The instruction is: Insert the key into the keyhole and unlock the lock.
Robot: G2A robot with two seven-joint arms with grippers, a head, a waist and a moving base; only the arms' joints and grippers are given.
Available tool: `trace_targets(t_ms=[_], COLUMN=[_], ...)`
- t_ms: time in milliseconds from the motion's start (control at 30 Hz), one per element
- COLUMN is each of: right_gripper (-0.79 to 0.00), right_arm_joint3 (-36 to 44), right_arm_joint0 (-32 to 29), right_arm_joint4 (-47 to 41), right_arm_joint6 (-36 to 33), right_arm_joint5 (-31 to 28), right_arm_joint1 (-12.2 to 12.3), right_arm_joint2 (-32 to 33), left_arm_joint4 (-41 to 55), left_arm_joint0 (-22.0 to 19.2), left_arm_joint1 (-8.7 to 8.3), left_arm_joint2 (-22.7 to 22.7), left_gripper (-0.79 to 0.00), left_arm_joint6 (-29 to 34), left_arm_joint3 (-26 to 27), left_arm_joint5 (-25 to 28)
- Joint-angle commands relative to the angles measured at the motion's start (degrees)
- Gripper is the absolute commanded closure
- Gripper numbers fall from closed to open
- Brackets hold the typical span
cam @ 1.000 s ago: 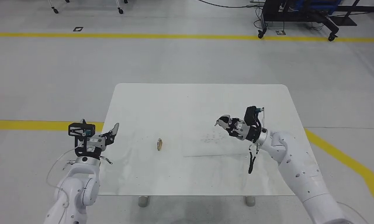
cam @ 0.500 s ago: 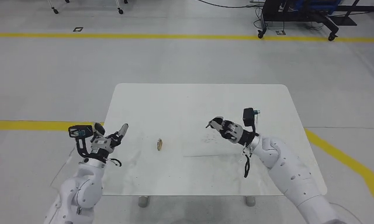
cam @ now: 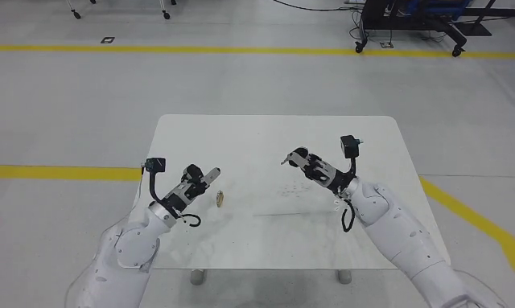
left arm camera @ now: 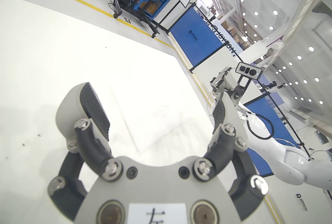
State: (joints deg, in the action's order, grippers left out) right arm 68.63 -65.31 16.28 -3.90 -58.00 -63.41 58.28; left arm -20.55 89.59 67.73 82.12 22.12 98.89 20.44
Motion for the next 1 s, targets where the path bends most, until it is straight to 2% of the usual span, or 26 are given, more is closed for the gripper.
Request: trace_targets(t_ms=[0, 33, 100, 167, 333, 467, 500, 533, 567, 600, 633, 733, 967], right_gripper=[0.0, 0.0, 0.0, 0.0, 0.0, 0.0, 0.0, 0.0, 0.0, 0.0, 0.0, 0.0, 0.0], right_arm_joint3=[0.0, 0.0, 1.3, 2.3, 2.2, 0.4, 0.0, -0.4, -0.5, -0.5, -0.9, -1.8, -3.3], right_arm_joint0=[0.0, 0.0, -0.8, -1.0, 0.6, 2.0, 2.3, 2.5, 2.4, 2.3, 2.7, 3.2, 3.5], right_arm_joint4=[0.0, 0.0, -1.3, -4.6, -12.3, -17.3, -18.4, -19.7, -21.8, -25.1, -27.1, -32.5, -37.1], right_arm_joint6=[0.0, 0.0, -0.9, -2.2, -7.2, -9.2, -9.7, -10.1, -10.8, -12.1, -13.8, -17.0, -20.5], right_arm_joint5=[0.0, 0.0, 1.1, 2.5, 4.5, 4.3, 4.1, 4.0, 3.6, 3.4, 3.5, 3.8, 4.3], right_arm_joint1=[0.0, 0.0, -0.3, -0.7, -2.0, -3.1, -3.3, -3.5, -3.8, -4.0, -4.1, -4.4, -5.2], right_arm_joint2=[0.0, 0.0, -1.3, -2.9, -7.2, -9.6, -10.0, -10.5, -11.1, -12.0, -12.5, -13.2, -14.0], left_arm_joint4=[0.1, 1.3, 13.5, 27.3, 37.8, 37.5, 37.6, 37.5, 36.9, 36.1, 36.0, 36.2, 35.7], left_arm_joint0=[0.0, 0.1, 0.6, -0.3, -5.0, -8.1, -8.5, -8.9, -9.4, -9.8, -10.1, -10.8, -11.5], left_arm_joint1=[0.0, 0.09, 0.74, 1.1, 1.54, 1.63, 1.62, 1.57, 1.46, 1.34, 1.28, 1.19, 1.14], left_arm_joint2=[0.0, -0.3, -2.2, -4.0, -7.4, -9.3, -9.6, -9.7, -9.7, -9.6, -9.6, -9.6, -10.4], left_gripper=[-0.785, -0.785, -0.785, -0.785, -0.785, -0.785, -0.748, -0.6, -0.409, -0.314, -0.274, -0.209, -0.194], left_arm_joint6=[0.1, -0.4, -2.1, 2.3, 10.5, 15.3, 16.1, 17.2, 18.6, 19.7, 20.4, 21.3, 21.7], left_arm_joint3=[0.0, 0.1, -0.7, -3.5, -9.9, -12.2, -12.7, -13.2, -13.7, -14.1, -14.5, -15.7, -16.6], left_arm_joint5=[0.0, 0.2, 3.1, 6.1, 9.4, 10.6, 10.6, 10.5, 10.6, 10.9, 11.1, 11.6, 12.2])
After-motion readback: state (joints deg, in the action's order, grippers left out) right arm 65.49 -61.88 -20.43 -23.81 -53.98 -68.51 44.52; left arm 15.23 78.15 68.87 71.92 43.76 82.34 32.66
